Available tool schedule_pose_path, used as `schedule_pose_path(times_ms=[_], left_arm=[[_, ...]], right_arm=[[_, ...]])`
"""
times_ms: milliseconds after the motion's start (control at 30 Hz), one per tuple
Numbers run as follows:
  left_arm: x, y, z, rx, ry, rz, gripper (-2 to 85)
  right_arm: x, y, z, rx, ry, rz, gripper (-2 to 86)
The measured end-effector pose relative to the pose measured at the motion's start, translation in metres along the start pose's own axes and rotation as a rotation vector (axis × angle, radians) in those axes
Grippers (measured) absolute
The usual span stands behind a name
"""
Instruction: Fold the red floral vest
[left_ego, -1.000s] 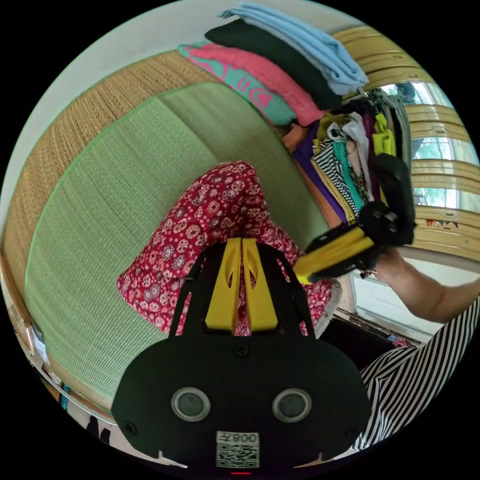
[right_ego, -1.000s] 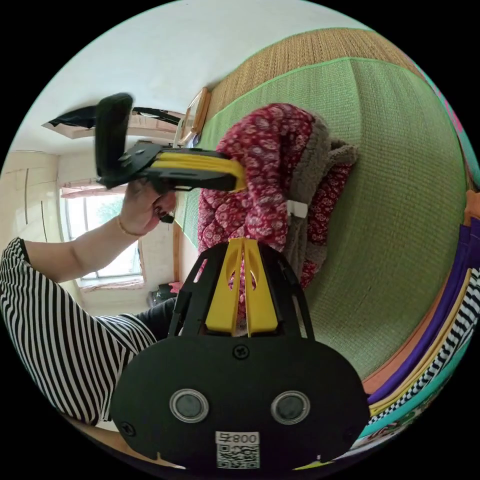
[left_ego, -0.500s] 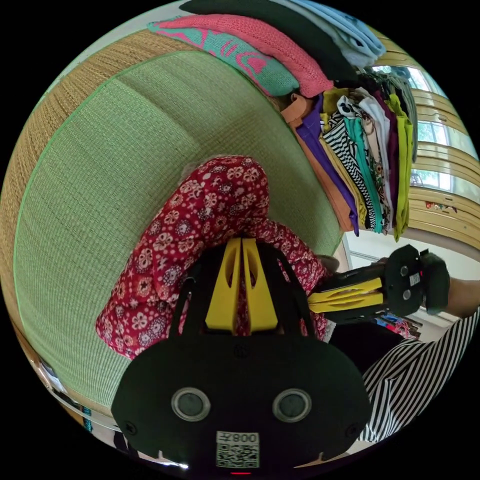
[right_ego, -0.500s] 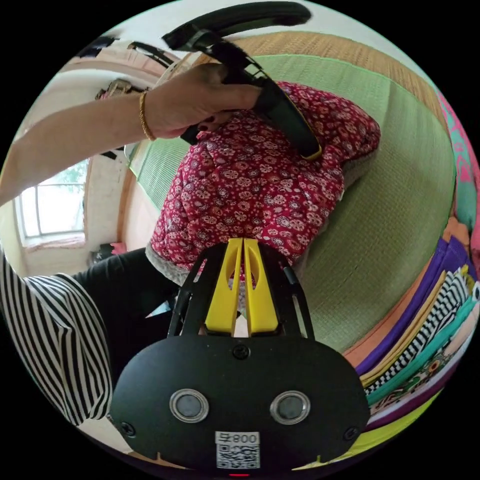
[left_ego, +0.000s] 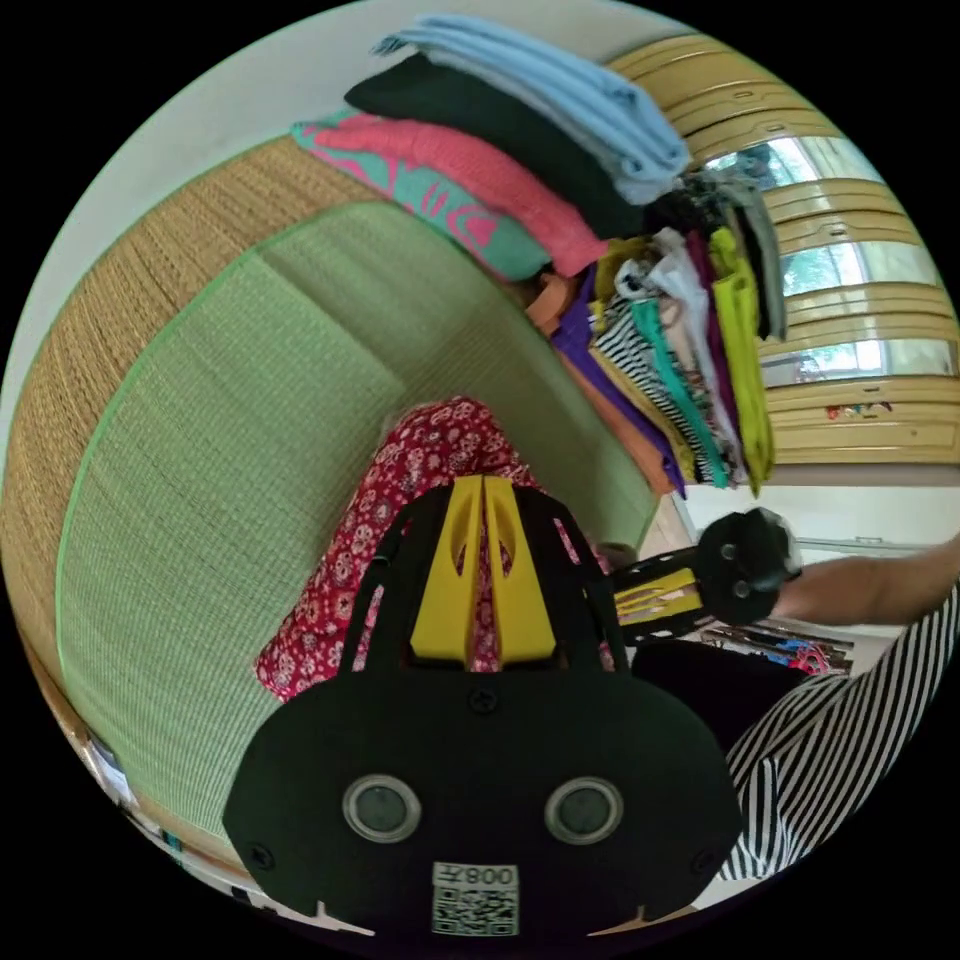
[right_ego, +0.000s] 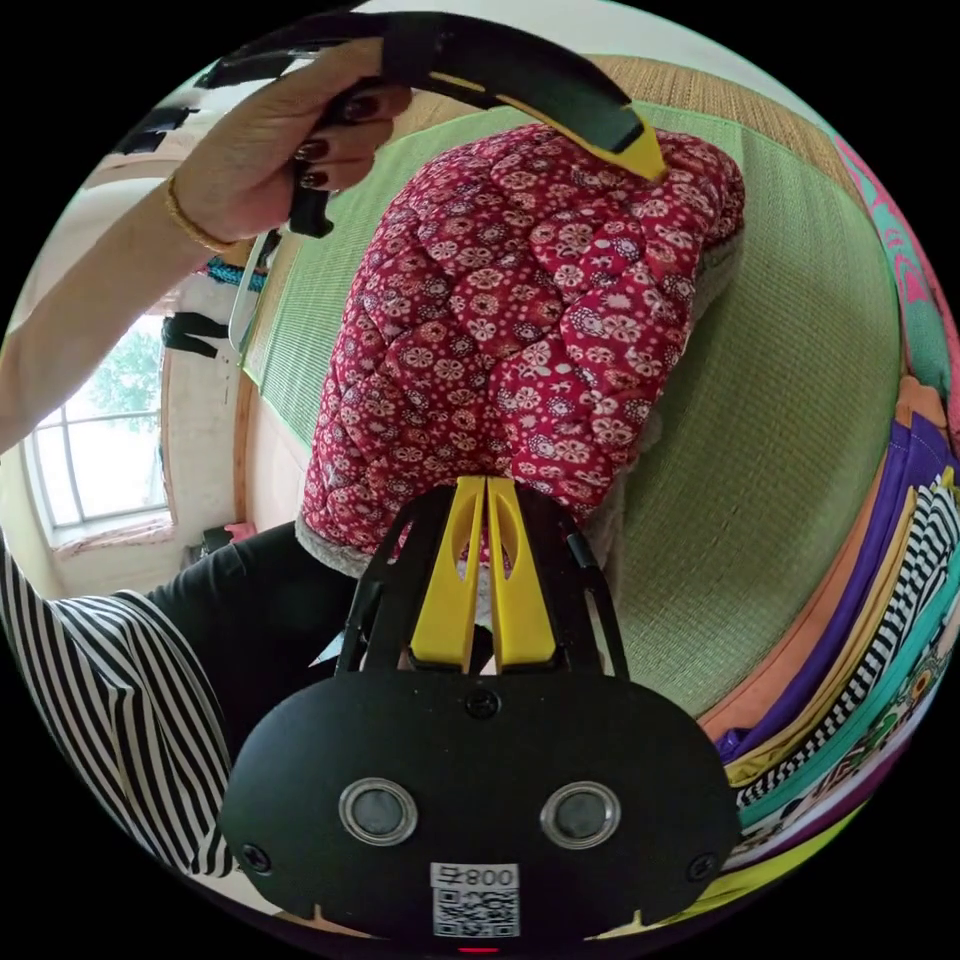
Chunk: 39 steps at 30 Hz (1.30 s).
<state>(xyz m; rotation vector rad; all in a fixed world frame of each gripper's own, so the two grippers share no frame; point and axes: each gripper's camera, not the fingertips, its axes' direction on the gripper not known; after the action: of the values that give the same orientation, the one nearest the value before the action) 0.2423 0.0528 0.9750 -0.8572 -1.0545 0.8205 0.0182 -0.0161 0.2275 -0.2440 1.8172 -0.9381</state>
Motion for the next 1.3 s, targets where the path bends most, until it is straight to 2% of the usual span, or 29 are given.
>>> schedule_pose_path(times_ms=[67,133,233,400,567,633,733,833,1000,1100,1167,1300], left_arm=[[-0.021,0.004,0.029,-0.089,-0.016,-0.033,0.1],[-0.036,0.007,0.033,-0.091,0.042,-0.074,0.2],[-0.045,0.017,0.026,-0.107,0.028,-0.045,0.2],[-0.062,0.059,-0.016,0.029,0.093,-0.018,0.2],[-0.081,0.142,-0.052,0.175,0.15,-0.105,0.2],[-0.089,0.171,-0.047,0.169,0.149,-0.161,0.2],[-0.112,0.201,-0.014,0.055,0.129,-0.271,0.3],[-0.139,0.214,-0.003,0.074,0.179,-0.341,0.4],[-0.159,0.247,-0.033,0.128,0.227,-0.304,2.0],[-0.178,0.299,-0.055,0.212,0.269,-0.416,7.1],[-0.198,0.35,-0.058,0.274,0.341,-0.583,11.8],[-0.23,0.406,-0.031,0.233,0.466,-0.778,17.1]], right_arm=[[0.003,-0.001,0.0,0.004,-0.01,0.015,0.1],[0.005,-0.002,-0.003,0.005,-0.008,0.036,0.1],[0.011,-0.002,-0.021,0.014,-0.043,0.093,0.1],[0.017,-0.002,-0.055,0.14,-0.055,0.141,0.0],[0.033,-0.018,-0.024,0.075,-0.026,0.151,-0.1],[0.041,-0.019,-0.018,0.078,-0.009,0.154,-0.1],[0.051,-0.018,-0.017,0.078,-0.026,0.159,0.0],[0.061,-0.017,-0.012,0.06,-0.031,0.162,0.0],[0.08,-0.005,-0.023,0.091,-0.104,0.19,0.1],[0.094,0.011,-0.031,0.144,-0.197,0.222,0.5],[0.106,0.022,-0.034,0.178,-0.276,0.26,0.9],[0.134,0.055,-0.045,0.272,-0.353,0.33,4.3]])
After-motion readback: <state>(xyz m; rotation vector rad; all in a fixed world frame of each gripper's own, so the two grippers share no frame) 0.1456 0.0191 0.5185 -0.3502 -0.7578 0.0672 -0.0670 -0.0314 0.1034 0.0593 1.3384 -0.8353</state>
